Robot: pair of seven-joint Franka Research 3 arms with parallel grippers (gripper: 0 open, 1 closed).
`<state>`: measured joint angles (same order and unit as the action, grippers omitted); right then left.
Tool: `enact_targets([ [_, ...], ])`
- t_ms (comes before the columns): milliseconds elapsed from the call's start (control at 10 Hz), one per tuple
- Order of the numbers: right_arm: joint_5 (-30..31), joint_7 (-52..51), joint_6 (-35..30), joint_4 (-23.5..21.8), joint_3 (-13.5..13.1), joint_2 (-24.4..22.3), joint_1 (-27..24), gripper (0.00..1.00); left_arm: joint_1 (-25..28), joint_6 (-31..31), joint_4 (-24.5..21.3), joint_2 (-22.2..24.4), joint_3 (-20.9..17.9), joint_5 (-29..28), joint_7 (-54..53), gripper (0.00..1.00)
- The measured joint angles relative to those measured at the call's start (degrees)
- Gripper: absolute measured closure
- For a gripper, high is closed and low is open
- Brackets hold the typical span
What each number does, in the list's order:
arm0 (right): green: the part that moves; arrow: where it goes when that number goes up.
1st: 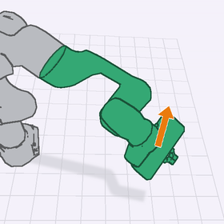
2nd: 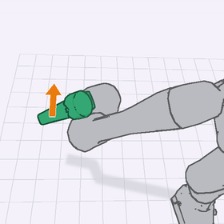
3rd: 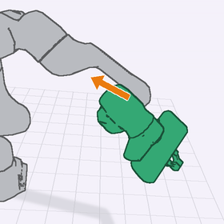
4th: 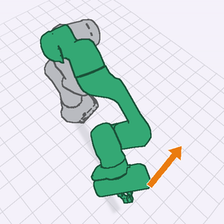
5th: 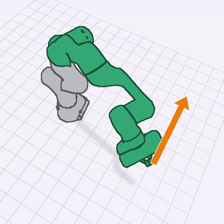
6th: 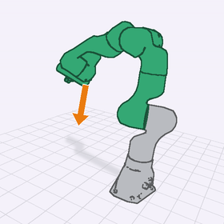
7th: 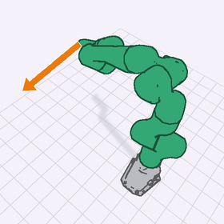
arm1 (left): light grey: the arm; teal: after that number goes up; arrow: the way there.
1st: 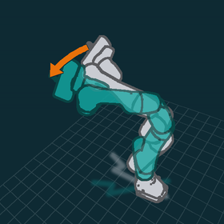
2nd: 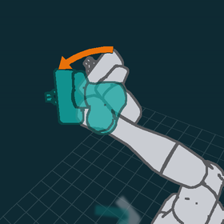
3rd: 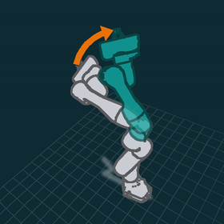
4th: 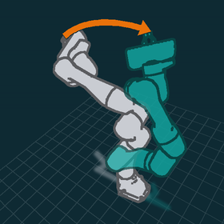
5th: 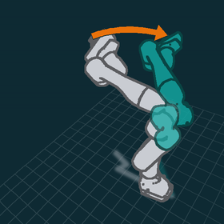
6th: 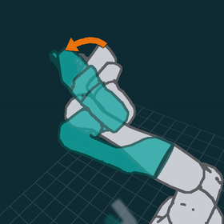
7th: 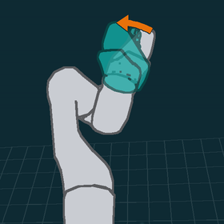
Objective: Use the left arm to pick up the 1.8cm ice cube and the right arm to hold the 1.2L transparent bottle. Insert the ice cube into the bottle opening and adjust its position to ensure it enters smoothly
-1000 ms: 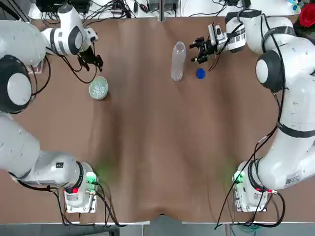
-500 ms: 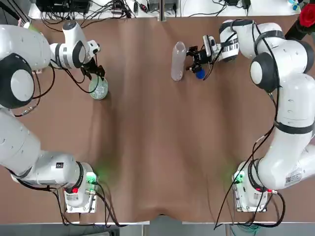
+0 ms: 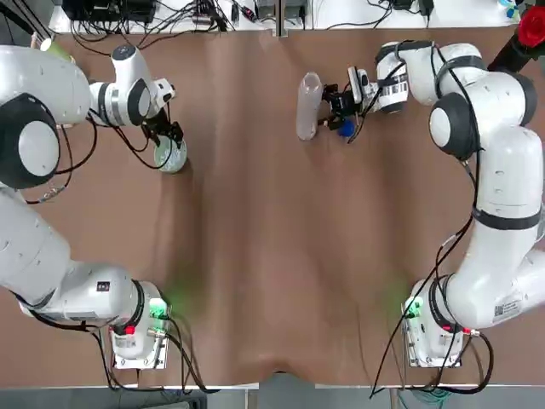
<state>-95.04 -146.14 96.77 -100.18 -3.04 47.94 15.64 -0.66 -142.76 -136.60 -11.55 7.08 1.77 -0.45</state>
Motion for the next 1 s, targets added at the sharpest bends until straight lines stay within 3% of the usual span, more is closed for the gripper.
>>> enact_targets([
  [1000,-4.4,-2.3,-0.5,0.0,1.5,1.4,0.0,0.03,0.2,-6.9,-0.9,-4.7,0.0,0.0,0.0,0.07],
])
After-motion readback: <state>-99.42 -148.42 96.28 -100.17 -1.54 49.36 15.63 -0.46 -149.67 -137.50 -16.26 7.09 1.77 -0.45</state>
